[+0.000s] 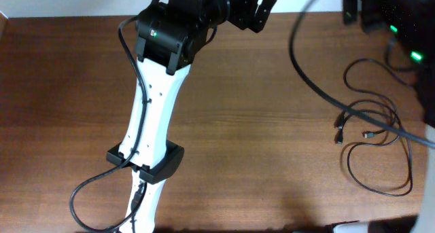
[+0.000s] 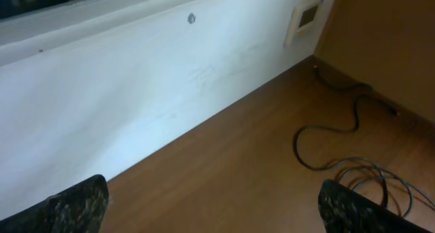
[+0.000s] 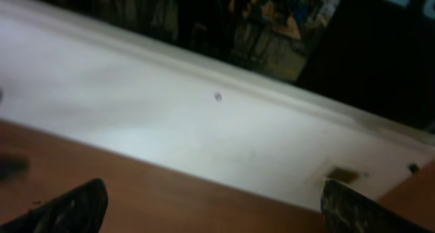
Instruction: Untangle cables
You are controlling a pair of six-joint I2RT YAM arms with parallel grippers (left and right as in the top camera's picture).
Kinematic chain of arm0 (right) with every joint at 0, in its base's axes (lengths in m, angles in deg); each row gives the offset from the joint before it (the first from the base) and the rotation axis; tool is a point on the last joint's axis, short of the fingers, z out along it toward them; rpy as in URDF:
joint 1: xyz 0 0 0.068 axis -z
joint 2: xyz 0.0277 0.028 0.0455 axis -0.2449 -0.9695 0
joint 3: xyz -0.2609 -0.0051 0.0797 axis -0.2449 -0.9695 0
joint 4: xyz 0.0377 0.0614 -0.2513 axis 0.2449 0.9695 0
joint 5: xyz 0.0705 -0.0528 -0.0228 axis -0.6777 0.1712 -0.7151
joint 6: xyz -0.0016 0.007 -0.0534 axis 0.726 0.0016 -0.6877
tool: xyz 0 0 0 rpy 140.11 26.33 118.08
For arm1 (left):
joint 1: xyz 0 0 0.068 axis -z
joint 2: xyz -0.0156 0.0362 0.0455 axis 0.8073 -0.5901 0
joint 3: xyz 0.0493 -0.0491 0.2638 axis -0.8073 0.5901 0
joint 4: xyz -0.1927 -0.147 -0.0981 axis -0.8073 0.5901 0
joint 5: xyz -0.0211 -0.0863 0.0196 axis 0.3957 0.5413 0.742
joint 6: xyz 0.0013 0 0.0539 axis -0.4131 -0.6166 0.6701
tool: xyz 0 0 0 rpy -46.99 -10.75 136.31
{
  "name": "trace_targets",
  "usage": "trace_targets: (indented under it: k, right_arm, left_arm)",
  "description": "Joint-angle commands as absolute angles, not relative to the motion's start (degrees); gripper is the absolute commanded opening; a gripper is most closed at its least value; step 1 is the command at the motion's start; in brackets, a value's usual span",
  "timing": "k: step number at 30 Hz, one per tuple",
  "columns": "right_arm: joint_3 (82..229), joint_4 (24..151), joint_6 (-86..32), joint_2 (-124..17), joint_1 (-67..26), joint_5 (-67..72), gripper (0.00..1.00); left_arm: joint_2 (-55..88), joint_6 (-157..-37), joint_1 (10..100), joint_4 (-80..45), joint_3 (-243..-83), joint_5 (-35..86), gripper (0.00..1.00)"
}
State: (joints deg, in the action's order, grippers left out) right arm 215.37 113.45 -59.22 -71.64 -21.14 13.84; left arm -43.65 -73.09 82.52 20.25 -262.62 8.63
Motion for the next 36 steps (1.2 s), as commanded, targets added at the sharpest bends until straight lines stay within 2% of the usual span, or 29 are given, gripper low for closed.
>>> trace_targets:
  k: [1,3,6,8,9,11,16,20,21,22,23,24,30,34,36]
  right_arm:
    - [191.1,100.2,-56.0,-60.0,-11.8,1.8,0.99]
    - [163.9,78.7,-47.7,-48.2,-4.0,5.4,0.99]
    - [152.0,68.8,-39.6,-41.0,3.3,13.3,0.99]
    - [152.0,78.7,-28.0,-41.4,10.2,14.0,0.99]
    - [151.5,84.8,-19.9,-43.2,14.6,14.0,0.96]
    - [146.5,86.0,-8.2,-47.4,19.5,13.2,0.95]
    - [138.4,86.9,12.4,-59.1,20.0,19.5,0.95]
    - [138.4,92.2,51.6,-66.7,20.0,20.0,0.95]
    - [138.4,92.1,61.1,-67.4,20.0,20.4,0.93]
    - [138.4,92.5,64.1,-67.7,20.1,25.0,0.82]
    - [138.4,93.8,66.9,-68.0,20.3,27.8,0.77]
    - [138.4,94.4,71.7,-68.6,20.7,28.7,0.77]
    - [138.4,84.5,72.5,-77.1,20.7,28.4,0.81]
    - [138.4,70.3,62.5,-79.6,20.6,26.2,0.81]
    - [138.4,70.1,62.2,-79.7,20.6,25.3,0.81]
  left_arm:
    - [-41.5,-72.1,82.0,21.6,-262.6,6.7,0.99]
    - [-41.4,-70.4,82.0,25.2,-262.6,5.3,0.99]
    - [-40.7,-68.0,81.7,29.1,-262.6,-0.7,0.99]
    - [-40.0,-67.9,80.4,30.4,-262.6,-0.7,0.99]
    - [-39.6,-67.9,79.8,30.5,-262.6,-0.7,0.99]
    - [-38.8,-67.9,78.5,30.6,-262.6,-0.7,0.99]
    - [-37.6,-67.9,78.0,31.9,-262.6,-0.7,0.99]
    - [-37.6,-67.9,78.0,35.0,-262.6,-2.2,0.99]
    - [-37.6,-67.9,78.0,35.0,-262.6,-3.1,0.99]
    - [-37.6,-67.9,78.0,35.0,-262.6,-3.1,0.99]
    - [-37.6,-67.9,78.0,35.0,-262.6,-3.1,0.99]
    - [-37.6,-67.9,78.1,35.1,-262.6,-3.1,0.99]
    - [-37.6,-67.9,78.0,40.5,-262.6,-3.3,0.99]
    - [-37.6,-67.9,78.1,40.8,-262.6,-3.7,0.99]
    - [-37.6,-67.9,78.1,40.6,-262.6,-3.7,0.99]
